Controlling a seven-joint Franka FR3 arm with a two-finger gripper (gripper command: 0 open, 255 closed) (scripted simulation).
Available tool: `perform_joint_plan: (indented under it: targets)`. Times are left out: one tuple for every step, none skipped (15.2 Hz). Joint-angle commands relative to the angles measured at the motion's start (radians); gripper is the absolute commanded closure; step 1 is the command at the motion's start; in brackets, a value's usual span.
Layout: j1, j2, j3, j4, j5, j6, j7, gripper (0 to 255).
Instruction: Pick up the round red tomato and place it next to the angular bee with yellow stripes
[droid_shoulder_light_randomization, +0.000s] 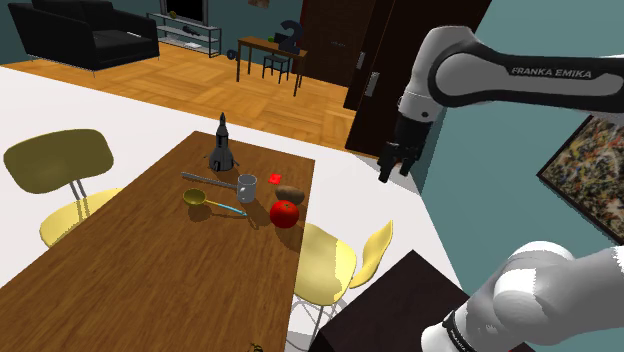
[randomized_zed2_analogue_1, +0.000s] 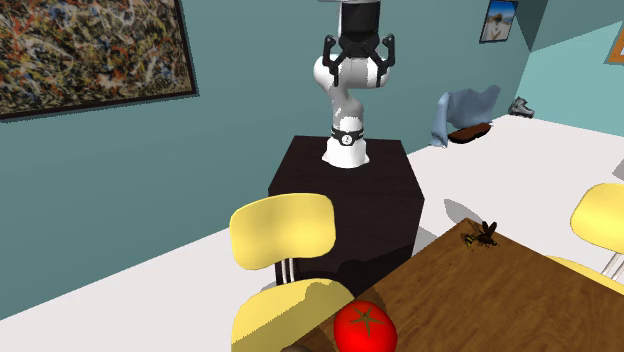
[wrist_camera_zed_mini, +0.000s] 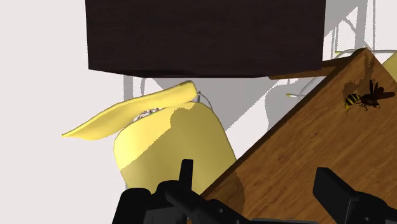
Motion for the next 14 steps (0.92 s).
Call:
perform_joint_plan:
  targets:
    - [0.001,0.072,0.014,0.008,0.011,0.064,0.029,0]
    - [0.001,0.107,0.019,0.015,0.014,0.092,0.041,0]
    - [0.0,0.144,0.024,0.024,0.016,0.119,0.053,0]
    - [0.0,0.18,0.029,0.033,0.018,0.145,0.065,0]
    - [0.0,0.218,0.033,0.045,0.02,0.171,0.076,0]
    - [-0.001,0.256,0.037,0.057,0.022,0.195,0.088,0]
    - [-0.001,0.294,0.041,0.071,0.023,0.219,0.1,0]
    - [-0.002,0.332,0.044,0.086,0.023,0.241,0.111,0]
    - [-0.002,0.371,0.047,0.103,0.023,0.262,0.123,0]
    - [-0.003,0.41,0.05,0.121,0.023,0.283,0.135,0]
    - [-0.003,0.449,0.053,0.14,0.022,0.302,0.146,0]
    - [-0.003,0.488,0.054,0.161,0.021,0.32,0.158,0]
    - [-0.003,0.528,0.056,0.182,0.02,0.336,0.169,0]
    - [-0.002,0.567,0.057,0.205,0.019,0.352,0.18,0]
